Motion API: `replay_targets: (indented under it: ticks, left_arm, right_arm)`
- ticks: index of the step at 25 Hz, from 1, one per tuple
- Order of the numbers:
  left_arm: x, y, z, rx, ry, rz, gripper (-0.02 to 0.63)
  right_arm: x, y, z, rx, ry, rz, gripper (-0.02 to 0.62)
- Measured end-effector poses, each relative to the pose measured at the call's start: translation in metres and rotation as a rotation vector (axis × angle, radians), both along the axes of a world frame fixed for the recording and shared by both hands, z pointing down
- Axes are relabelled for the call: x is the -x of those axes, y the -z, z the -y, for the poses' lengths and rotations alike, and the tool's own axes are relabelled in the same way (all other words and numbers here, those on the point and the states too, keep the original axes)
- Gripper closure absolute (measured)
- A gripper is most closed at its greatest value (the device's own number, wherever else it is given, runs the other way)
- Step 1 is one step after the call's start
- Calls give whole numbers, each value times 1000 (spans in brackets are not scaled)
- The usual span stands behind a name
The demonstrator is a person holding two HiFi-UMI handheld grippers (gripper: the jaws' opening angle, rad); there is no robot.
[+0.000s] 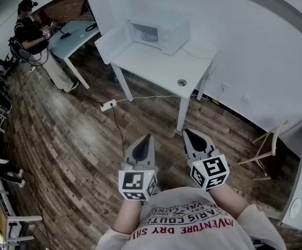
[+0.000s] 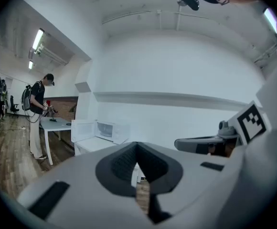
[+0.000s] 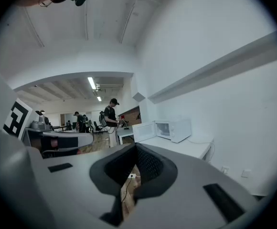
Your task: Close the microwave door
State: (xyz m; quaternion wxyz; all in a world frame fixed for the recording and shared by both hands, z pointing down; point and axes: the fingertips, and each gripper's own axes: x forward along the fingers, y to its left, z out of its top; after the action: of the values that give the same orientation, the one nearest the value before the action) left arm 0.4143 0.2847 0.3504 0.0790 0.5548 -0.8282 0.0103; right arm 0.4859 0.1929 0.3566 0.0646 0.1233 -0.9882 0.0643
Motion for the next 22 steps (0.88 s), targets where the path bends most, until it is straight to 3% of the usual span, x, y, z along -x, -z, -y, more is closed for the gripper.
replay_targets:
  ticks: [13, 22]
  left_arm:
    - [7, -4, 0, -37, -63, 1, 614]
    - [44, -15, -29, -14, -51, 24, 614]
  right_arm:
    - [15, -7, -4, 20, -23, 3, 583]
    - [49, -17, -29, 32, -32, -7, 583]
